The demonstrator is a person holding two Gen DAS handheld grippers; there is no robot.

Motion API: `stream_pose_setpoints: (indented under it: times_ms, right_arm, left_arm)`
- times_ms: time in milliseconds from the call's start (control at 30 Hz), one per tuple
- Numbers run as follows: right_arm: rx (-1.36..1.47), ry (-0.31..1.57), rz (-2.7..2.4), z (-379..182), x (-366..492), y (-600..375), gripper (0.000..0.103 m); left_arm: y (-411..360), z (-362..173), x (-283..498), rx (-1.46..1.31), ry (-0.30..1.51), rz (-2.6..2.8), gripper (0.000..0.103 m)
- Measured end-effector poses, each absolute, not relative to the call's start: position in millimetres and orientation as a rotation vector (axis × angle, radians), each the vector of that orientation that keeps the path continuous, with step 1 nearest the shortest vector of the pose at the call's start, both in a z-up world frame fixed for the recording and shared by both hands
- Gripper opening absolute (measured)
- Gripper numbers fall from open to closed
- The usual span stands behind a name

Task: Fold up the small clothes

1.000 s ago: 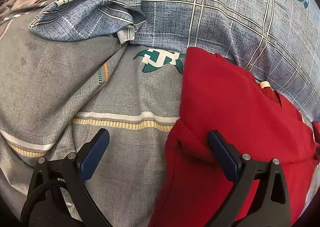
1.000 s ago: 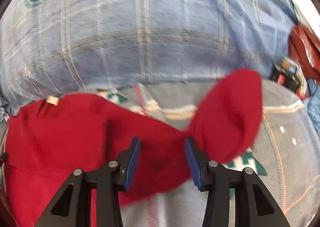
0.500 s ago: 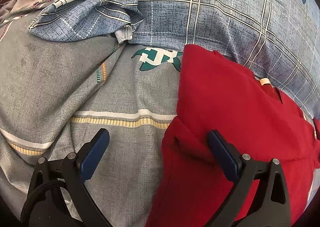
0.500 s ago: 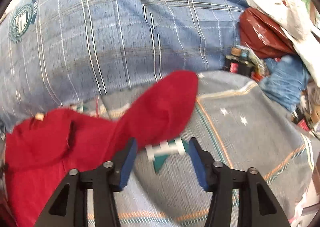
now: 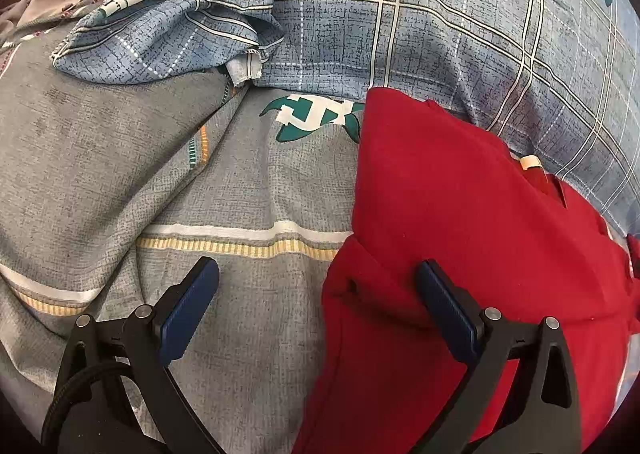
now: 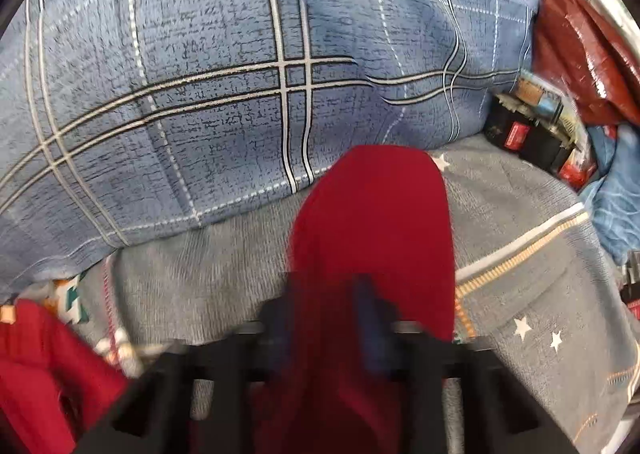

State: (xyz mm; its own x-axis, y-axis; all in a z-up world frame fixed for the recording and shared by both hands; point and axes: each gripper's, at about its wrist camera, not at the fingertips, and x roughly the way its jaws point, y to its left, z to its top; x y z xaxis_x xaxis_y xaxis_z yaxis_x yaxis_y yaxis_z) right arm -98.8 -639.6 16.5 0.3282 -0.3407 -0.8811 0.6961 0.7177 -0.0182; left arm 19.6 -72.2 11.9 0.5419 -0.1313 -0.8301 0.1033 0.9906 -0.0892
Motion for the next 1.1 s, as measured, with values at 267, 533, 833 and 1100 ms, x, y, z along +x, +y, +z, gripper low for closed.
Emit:
stream_pose_setpoints:
  times_ms: [267, 533, 833, 1100]
  right_arm:
    - [0.463, 0.793, -0.418, 103, -152, -593, 0.006]
    - [0.362, 0.67, 0.009, 168, -121, -451, 0.006]
    - [0.23, 0.96, 0.267, 45, -54, -289, 0.035]
    - [0.121, 0.901, 0.209, 52, -113, -315, 0.05]
  left_arm:
    - [-62, 39, 10, -0.085, 0.894, -0.168, 0.1]
    - [-48, 48, 11, -0.181, 0.875, -0.205, 0.1]
    - [-54, 48, 12, -0.2, 0.882, -0.286, 0.1]
    - [-75, 49, 6, -0.153, 0.869, -0.362, 0.1]
